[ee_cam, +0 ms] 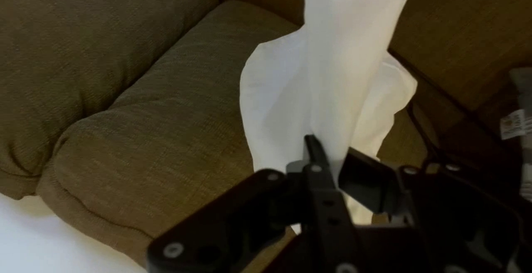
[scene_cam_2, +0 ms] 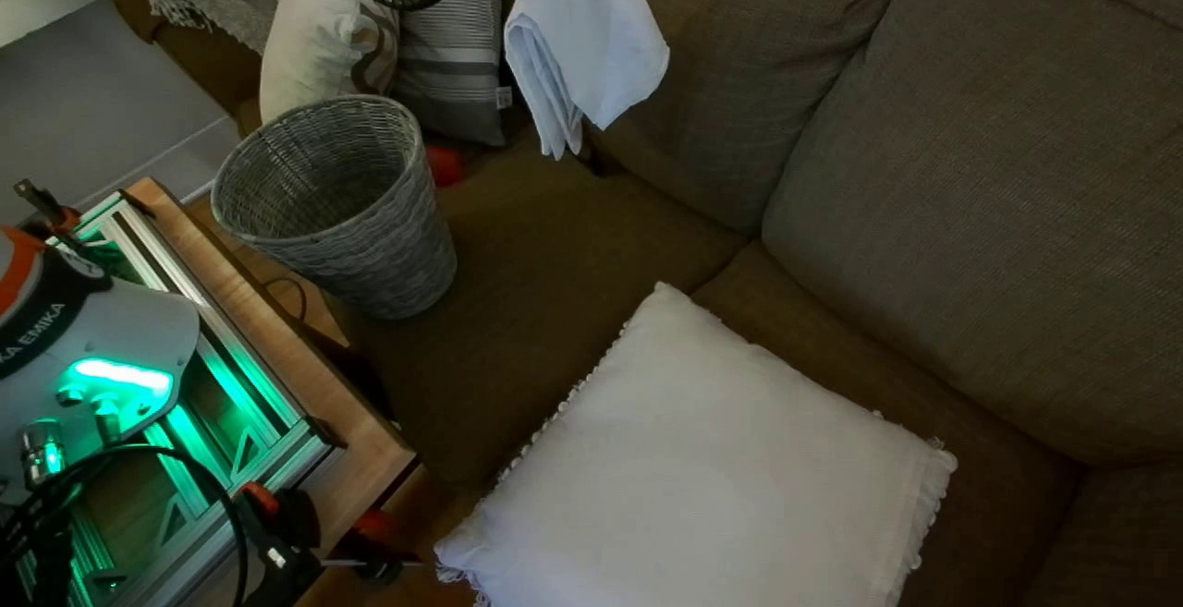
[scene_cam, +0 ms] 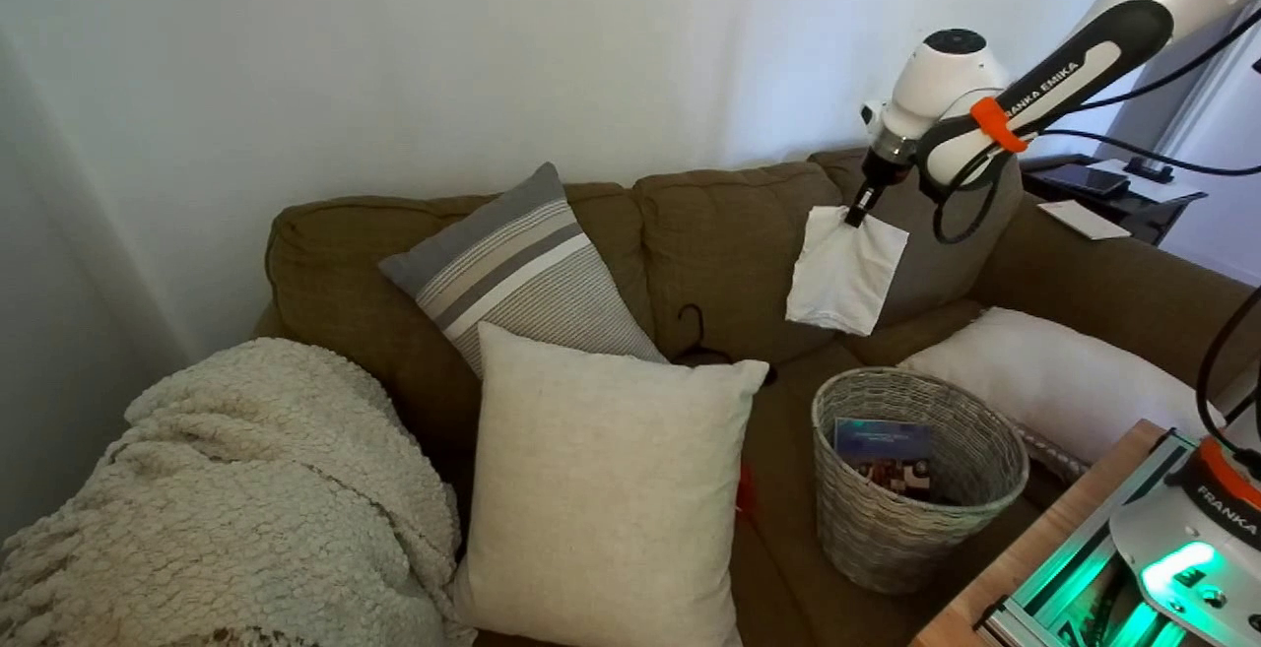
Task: Put the white folded cloth in the basket
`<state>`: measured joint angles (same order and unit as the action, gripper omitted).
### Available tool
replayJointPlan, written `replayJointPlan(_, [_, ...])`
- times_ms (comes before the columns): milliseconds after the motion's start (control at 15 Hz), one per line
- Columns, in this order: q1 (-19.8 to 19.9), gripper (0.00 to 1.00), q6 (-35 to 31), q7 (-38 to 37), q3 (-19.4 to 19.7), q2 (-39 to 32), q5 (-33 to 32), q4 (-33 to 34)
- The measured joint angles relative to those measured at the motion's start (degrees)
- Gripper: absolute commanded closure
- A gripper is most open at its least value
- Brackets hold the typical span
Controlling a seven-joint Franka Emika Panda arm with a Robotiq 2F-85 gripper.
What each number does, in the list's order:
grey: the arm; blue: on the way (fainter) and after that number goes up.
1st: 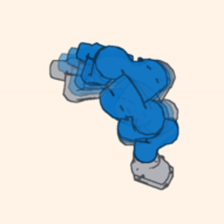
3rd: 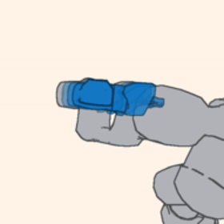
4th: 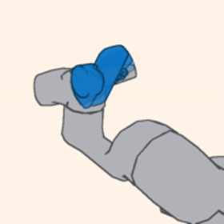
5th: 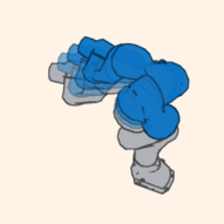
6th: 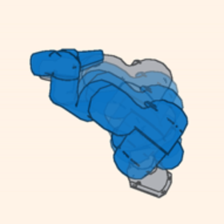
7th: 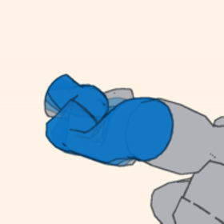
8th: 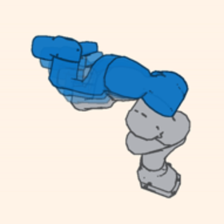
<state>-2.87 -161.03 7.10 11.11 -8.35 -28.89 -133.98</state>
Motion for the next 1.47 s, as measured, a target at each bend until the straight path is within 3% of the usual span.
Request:
replayJointPlan(200, [1.3,0.97,5.5,12.8,-7.3,5.3,14.2,-4.0])
replayJointPlan(333, [0.8,0.97,13.5,21.0,-10.8,11.1,23.5,-5.4])
replayJointPlan(533, [-0.9,0.97,28.1,33.2,-10.9,19.9,33.5,-4.4])
replayJointPlan(800, [-0.4,0.97,48.2,45.3,-4.8,30.3,36.8,-0.8])
replayJointPlan(1067, [0.0,0.97,63.6,49.9,-1.3,36.5,37.1,0.0])
replayJointPlan(1267, [-0.2,0.97,69.2,50.2,-1.5,38.4,38.9,-1.2])
replayJointPlan(1467, [-0.5,0.97,69.1,50.0,-2.4,38.8,41.7,-4.8])
